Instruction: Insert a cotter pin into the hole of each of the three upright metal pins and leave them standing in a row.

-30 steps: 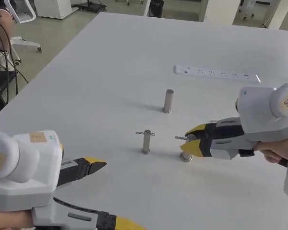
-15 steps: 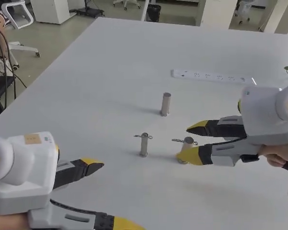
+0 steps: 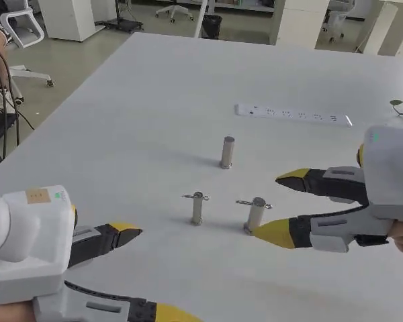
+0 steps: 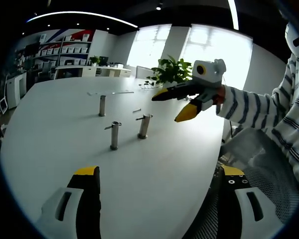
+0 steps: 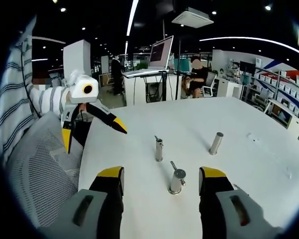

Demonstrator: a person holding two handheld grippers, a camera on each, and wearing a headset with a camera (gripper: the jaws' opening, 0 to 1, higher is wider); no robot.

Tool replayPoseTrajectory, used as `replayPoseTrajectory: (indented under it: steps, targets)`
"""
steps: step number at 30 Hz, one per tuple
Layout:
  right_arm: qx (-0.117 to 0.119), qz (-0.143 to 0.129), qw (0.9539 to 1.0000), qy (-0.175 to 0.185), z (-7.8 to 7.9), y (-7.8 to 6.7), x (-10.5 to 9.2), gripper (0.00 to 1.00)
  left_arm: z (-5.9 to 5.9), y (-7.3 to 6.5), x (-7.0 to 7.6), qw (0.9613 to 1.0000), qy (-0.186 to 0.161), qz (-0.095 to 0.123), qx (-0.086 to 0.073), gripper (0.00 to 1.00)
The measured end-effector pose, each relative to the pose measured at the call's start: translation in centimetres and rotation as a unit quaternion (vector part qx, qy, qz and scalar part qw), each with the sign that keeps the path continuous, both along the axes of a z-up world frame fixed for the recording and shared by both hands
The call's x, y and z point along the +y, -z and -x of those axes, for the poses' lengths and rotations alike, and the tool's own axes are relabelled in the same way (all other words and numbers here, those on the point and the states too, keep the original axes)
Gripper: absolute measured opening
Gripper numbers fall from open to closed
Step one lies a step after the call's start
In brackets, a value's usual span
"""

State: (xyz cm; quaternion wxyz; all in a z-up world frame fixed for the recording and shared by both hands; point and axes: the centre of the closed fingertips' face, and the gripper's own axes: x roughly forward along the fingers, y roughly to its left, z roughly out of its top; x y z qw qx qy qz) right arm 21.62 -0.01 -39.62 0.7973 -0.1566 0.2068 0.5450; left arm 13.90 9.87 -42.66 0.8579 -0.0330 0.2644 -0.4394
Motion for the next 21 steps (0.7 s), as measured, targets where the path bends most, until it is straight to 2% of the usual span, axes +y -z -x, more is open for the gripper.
replayPoseTrajectory:
  steps: [11, 16, 21]
  targets:
    - [0.013, -0.001, 0.9997, 0.023, 1.4, 0.0, -0.8, 0.72, -0.4, -0.7, 0.0, 1.0000, 0.000, 0.001, -0.008, 0.98]
    - [0.020, -0.016, 0.9987, 0.043, 1.8, -0.4, -1.4, 0.76, -0.6, -0.9, -0.1, 0.9999, 0.000, 0.001, -0.011, 0.98]
    - [0.026, -0.020, 0.9978, 0.058, 2.2, -0.6, -2.3, 0.79, -0.6, -0.7, -0.2, 1.0000, 0.002, 0.002, -0.005, 0.98]
